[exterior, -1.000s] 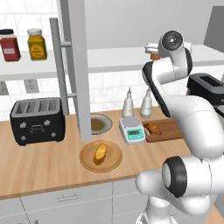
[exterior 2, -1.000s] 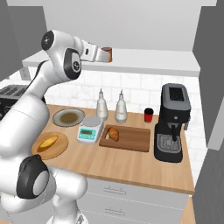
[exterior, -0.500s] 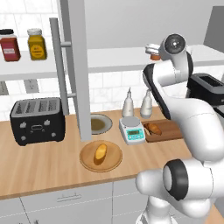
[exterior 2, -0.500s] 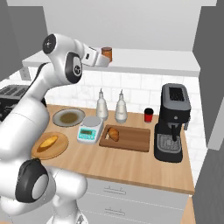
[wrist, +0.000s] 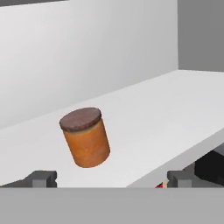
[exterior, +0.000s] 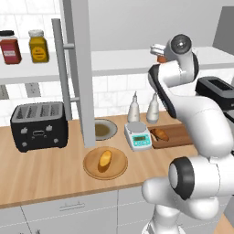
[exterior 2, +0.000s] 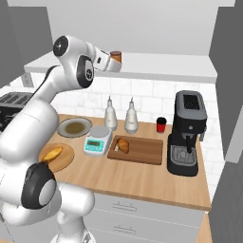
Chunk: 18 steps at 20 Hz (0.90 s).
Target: From the different types of pastries on the counter, select a croissant and place it on the cutting board. Then retrieve a jar of jam from the cabinet and place it alongside the croissant on the cutting board.
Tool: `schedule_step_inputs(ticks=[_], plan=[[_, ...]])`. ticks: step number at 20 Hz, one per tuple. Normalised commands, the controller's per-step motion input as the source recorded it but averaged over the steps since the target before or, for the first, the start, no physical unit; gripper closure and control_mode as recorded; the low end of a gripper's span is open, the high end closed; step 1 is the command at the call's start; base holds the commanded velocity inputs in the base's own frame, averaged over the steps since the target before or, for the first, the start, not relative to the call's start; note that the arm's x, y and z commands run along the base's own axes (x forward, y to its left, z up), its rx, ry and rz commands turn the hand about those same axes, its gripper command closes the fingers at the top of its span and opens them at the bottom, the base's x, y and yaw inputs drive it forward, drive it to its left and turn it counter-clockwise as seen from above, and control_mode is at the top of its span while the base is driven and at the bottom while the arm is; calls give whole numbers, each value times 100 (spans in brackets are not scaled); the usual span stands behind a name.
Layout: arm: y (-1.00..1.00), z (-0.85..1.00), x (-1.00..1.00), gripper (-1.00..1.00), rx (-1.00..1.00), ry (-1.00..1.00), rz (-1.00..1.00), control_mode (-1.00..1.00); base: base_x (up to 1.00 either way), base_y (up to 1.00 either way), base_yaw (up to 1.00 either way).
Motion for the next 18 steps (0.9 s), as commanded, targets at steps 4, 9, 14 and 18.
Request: schedule_step_inputs(ticks=[4,9,14,18], plan=[[9,0,3,-100,0,0,0,-100,0,0,0],[3,0,3,-100,0,0,0,-100,0,0,0],[0,-3,36,-100,0,0,0,-100,0,0,0],[1,-14,54,-100,0,0,0,-100,0,0,0]])
